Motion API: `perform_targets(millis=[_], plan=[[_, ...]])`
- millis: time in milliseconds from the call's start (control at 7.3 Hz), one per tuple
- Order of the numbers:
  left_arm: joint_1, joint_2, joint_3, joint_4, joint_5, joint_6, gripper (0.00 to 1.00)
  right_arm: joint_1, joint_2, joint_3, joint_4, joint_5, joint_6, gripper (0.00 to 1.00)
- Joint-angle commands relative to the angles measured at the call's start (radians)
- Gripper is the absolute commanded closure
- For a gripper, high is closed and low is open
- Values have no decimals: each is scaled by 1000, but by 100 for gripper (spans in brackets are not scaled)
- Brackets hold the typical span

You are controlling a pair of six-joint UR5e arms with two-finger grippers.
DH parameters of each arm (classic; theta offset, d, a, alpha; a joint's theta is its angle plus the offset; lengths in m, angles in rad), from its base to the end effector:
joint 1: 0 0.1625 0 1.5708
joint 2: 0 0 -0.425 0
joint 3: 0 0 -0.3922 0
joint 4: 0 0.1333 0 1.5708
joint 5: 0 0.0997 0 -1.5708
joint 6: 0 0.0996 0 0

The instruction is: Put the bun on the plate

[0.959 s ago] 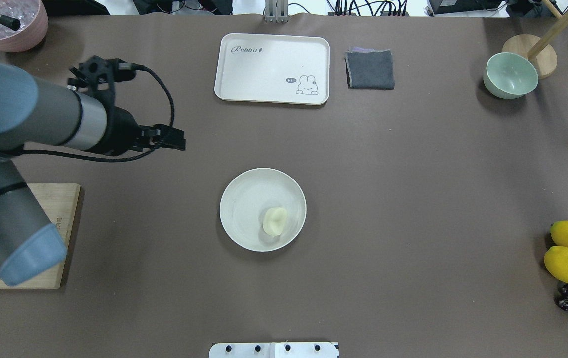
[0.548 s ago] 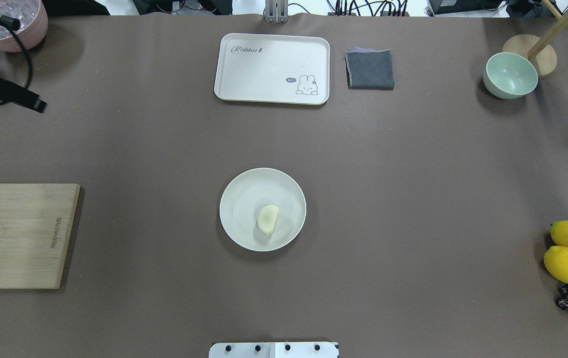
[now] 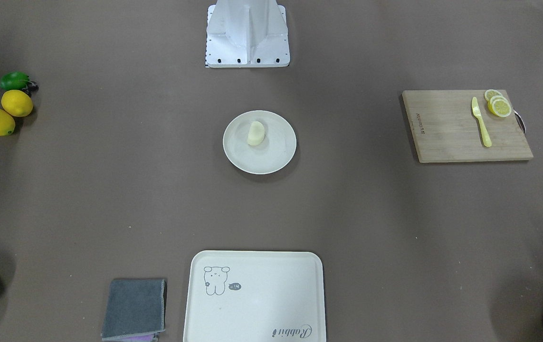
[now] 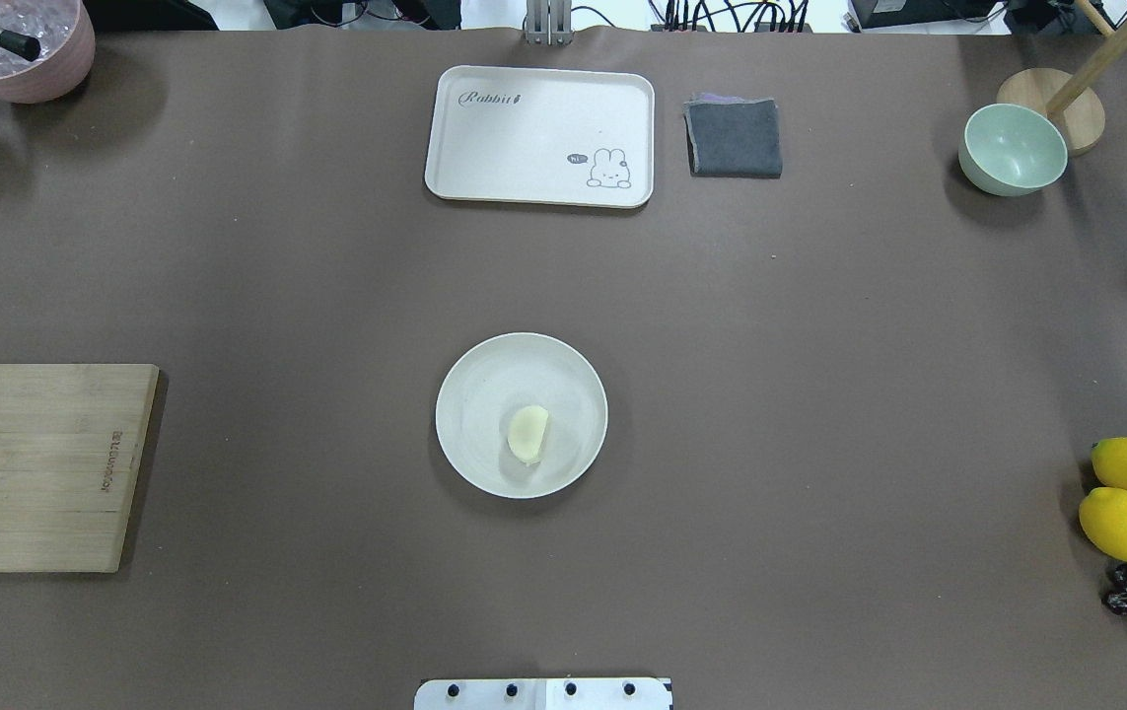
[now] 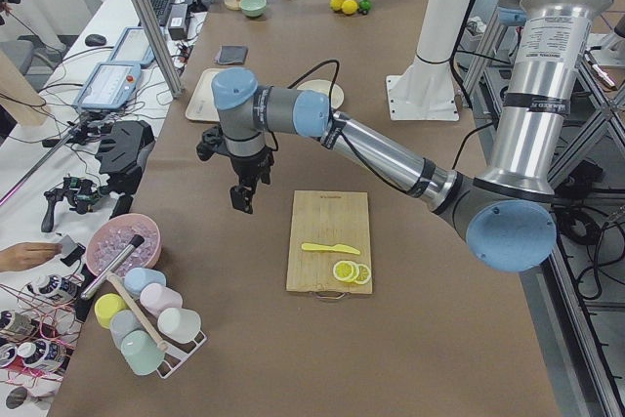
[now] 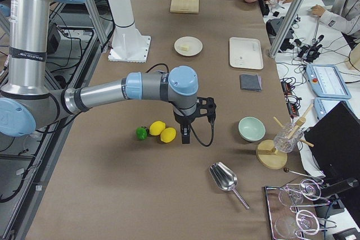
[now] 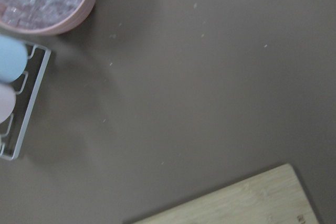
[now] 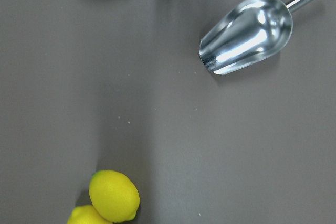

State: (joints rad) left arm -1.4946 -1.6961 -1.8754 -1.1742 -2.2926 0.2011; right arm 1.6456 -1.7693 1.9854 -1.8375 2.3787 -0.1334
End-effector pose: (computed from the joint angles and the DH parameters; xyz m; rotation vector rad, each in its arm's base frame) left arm -0.0283 -0.5154 0.4921 0.0771 0.7208 0.2771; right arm 0.0907 -0.3897 0.5688 0.0364 -0.8083 -0.0349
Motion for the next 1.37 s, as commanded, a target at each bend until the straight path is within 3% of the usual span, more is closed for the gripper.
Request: perform_targets(millis=[0,137,411,685,959,1233], plan=[[-48,73,66,-72,5,20,2,46,-88,-31,1,-9,-14,0],[-77,120,80,-97,-1,33,2,55,-91,-36,15,-45,-12,0],[-79,249,82,-267,-4,26,2,54,-88,-83,103,-72,-5,0],[-79,260,100,-271,-4,28,2,51,-88,-128,181,-70,5,0],[-81,311,98,-271,-116,28,2,1,-81,-128,182,-73,82,0],[-82,300,88,-257,-143,26,2,-29,-78,-126,184,-105,92,0]])
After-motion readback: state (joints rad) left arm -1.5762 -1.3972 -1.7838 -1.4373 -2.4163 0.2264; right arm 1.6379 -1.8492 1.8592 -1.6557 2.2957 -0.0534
